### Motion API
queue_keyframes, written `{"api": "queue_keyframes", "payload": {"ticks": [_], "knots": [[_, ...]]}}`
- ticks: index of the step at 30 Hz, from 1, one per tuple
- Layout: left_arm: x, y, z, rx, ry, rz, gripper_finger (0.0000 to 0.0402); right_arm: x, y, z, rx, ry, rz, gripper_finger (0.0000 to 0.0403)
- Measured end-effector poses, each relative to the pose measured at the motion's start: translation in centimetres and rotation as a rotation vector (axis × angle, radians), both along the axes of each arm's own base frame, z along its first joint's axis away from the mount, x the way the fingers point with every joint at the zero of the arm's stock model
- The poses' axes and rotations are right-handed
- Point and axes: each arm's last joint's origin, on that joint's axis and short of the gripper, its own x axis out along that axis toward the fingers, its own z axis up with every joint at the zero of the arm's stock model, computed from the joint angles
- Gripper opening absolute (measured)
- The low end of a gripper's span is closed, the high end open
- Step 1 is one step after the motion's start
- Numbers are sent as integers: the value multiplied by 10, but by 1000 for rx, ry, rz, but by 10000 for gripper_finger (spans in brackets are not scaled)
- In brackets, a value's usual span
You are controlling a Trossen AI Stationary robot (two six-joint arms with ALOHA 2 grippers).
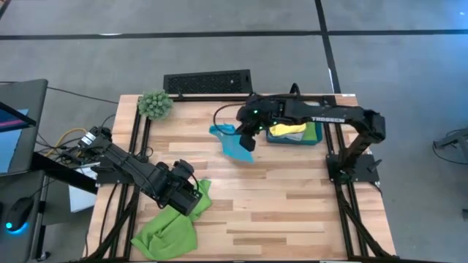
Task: Fold microfiber towels
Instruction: Fold the light blue microfiber cloth
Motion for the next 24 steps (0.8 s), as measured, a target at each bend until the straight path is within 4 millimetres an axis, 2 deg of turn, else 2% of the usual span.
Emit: {"api": "queue_keyframes", "payload": {"ticks": [4,11,19,24], "knots": [[0,0,0,-2,-4,-1,137,-14,-6,18,-14,-41,-28,1],[1,0,0,-3,-5,-2,137,-53,-15,48,-85,-38,-89,1],[1,0,0,1,-2,-25,137,-110,-23,87,-129,-94,-167,1],[1,0,0,1,-2,-25,137,-145,-27,98,-130,-67,-234,1]]}}
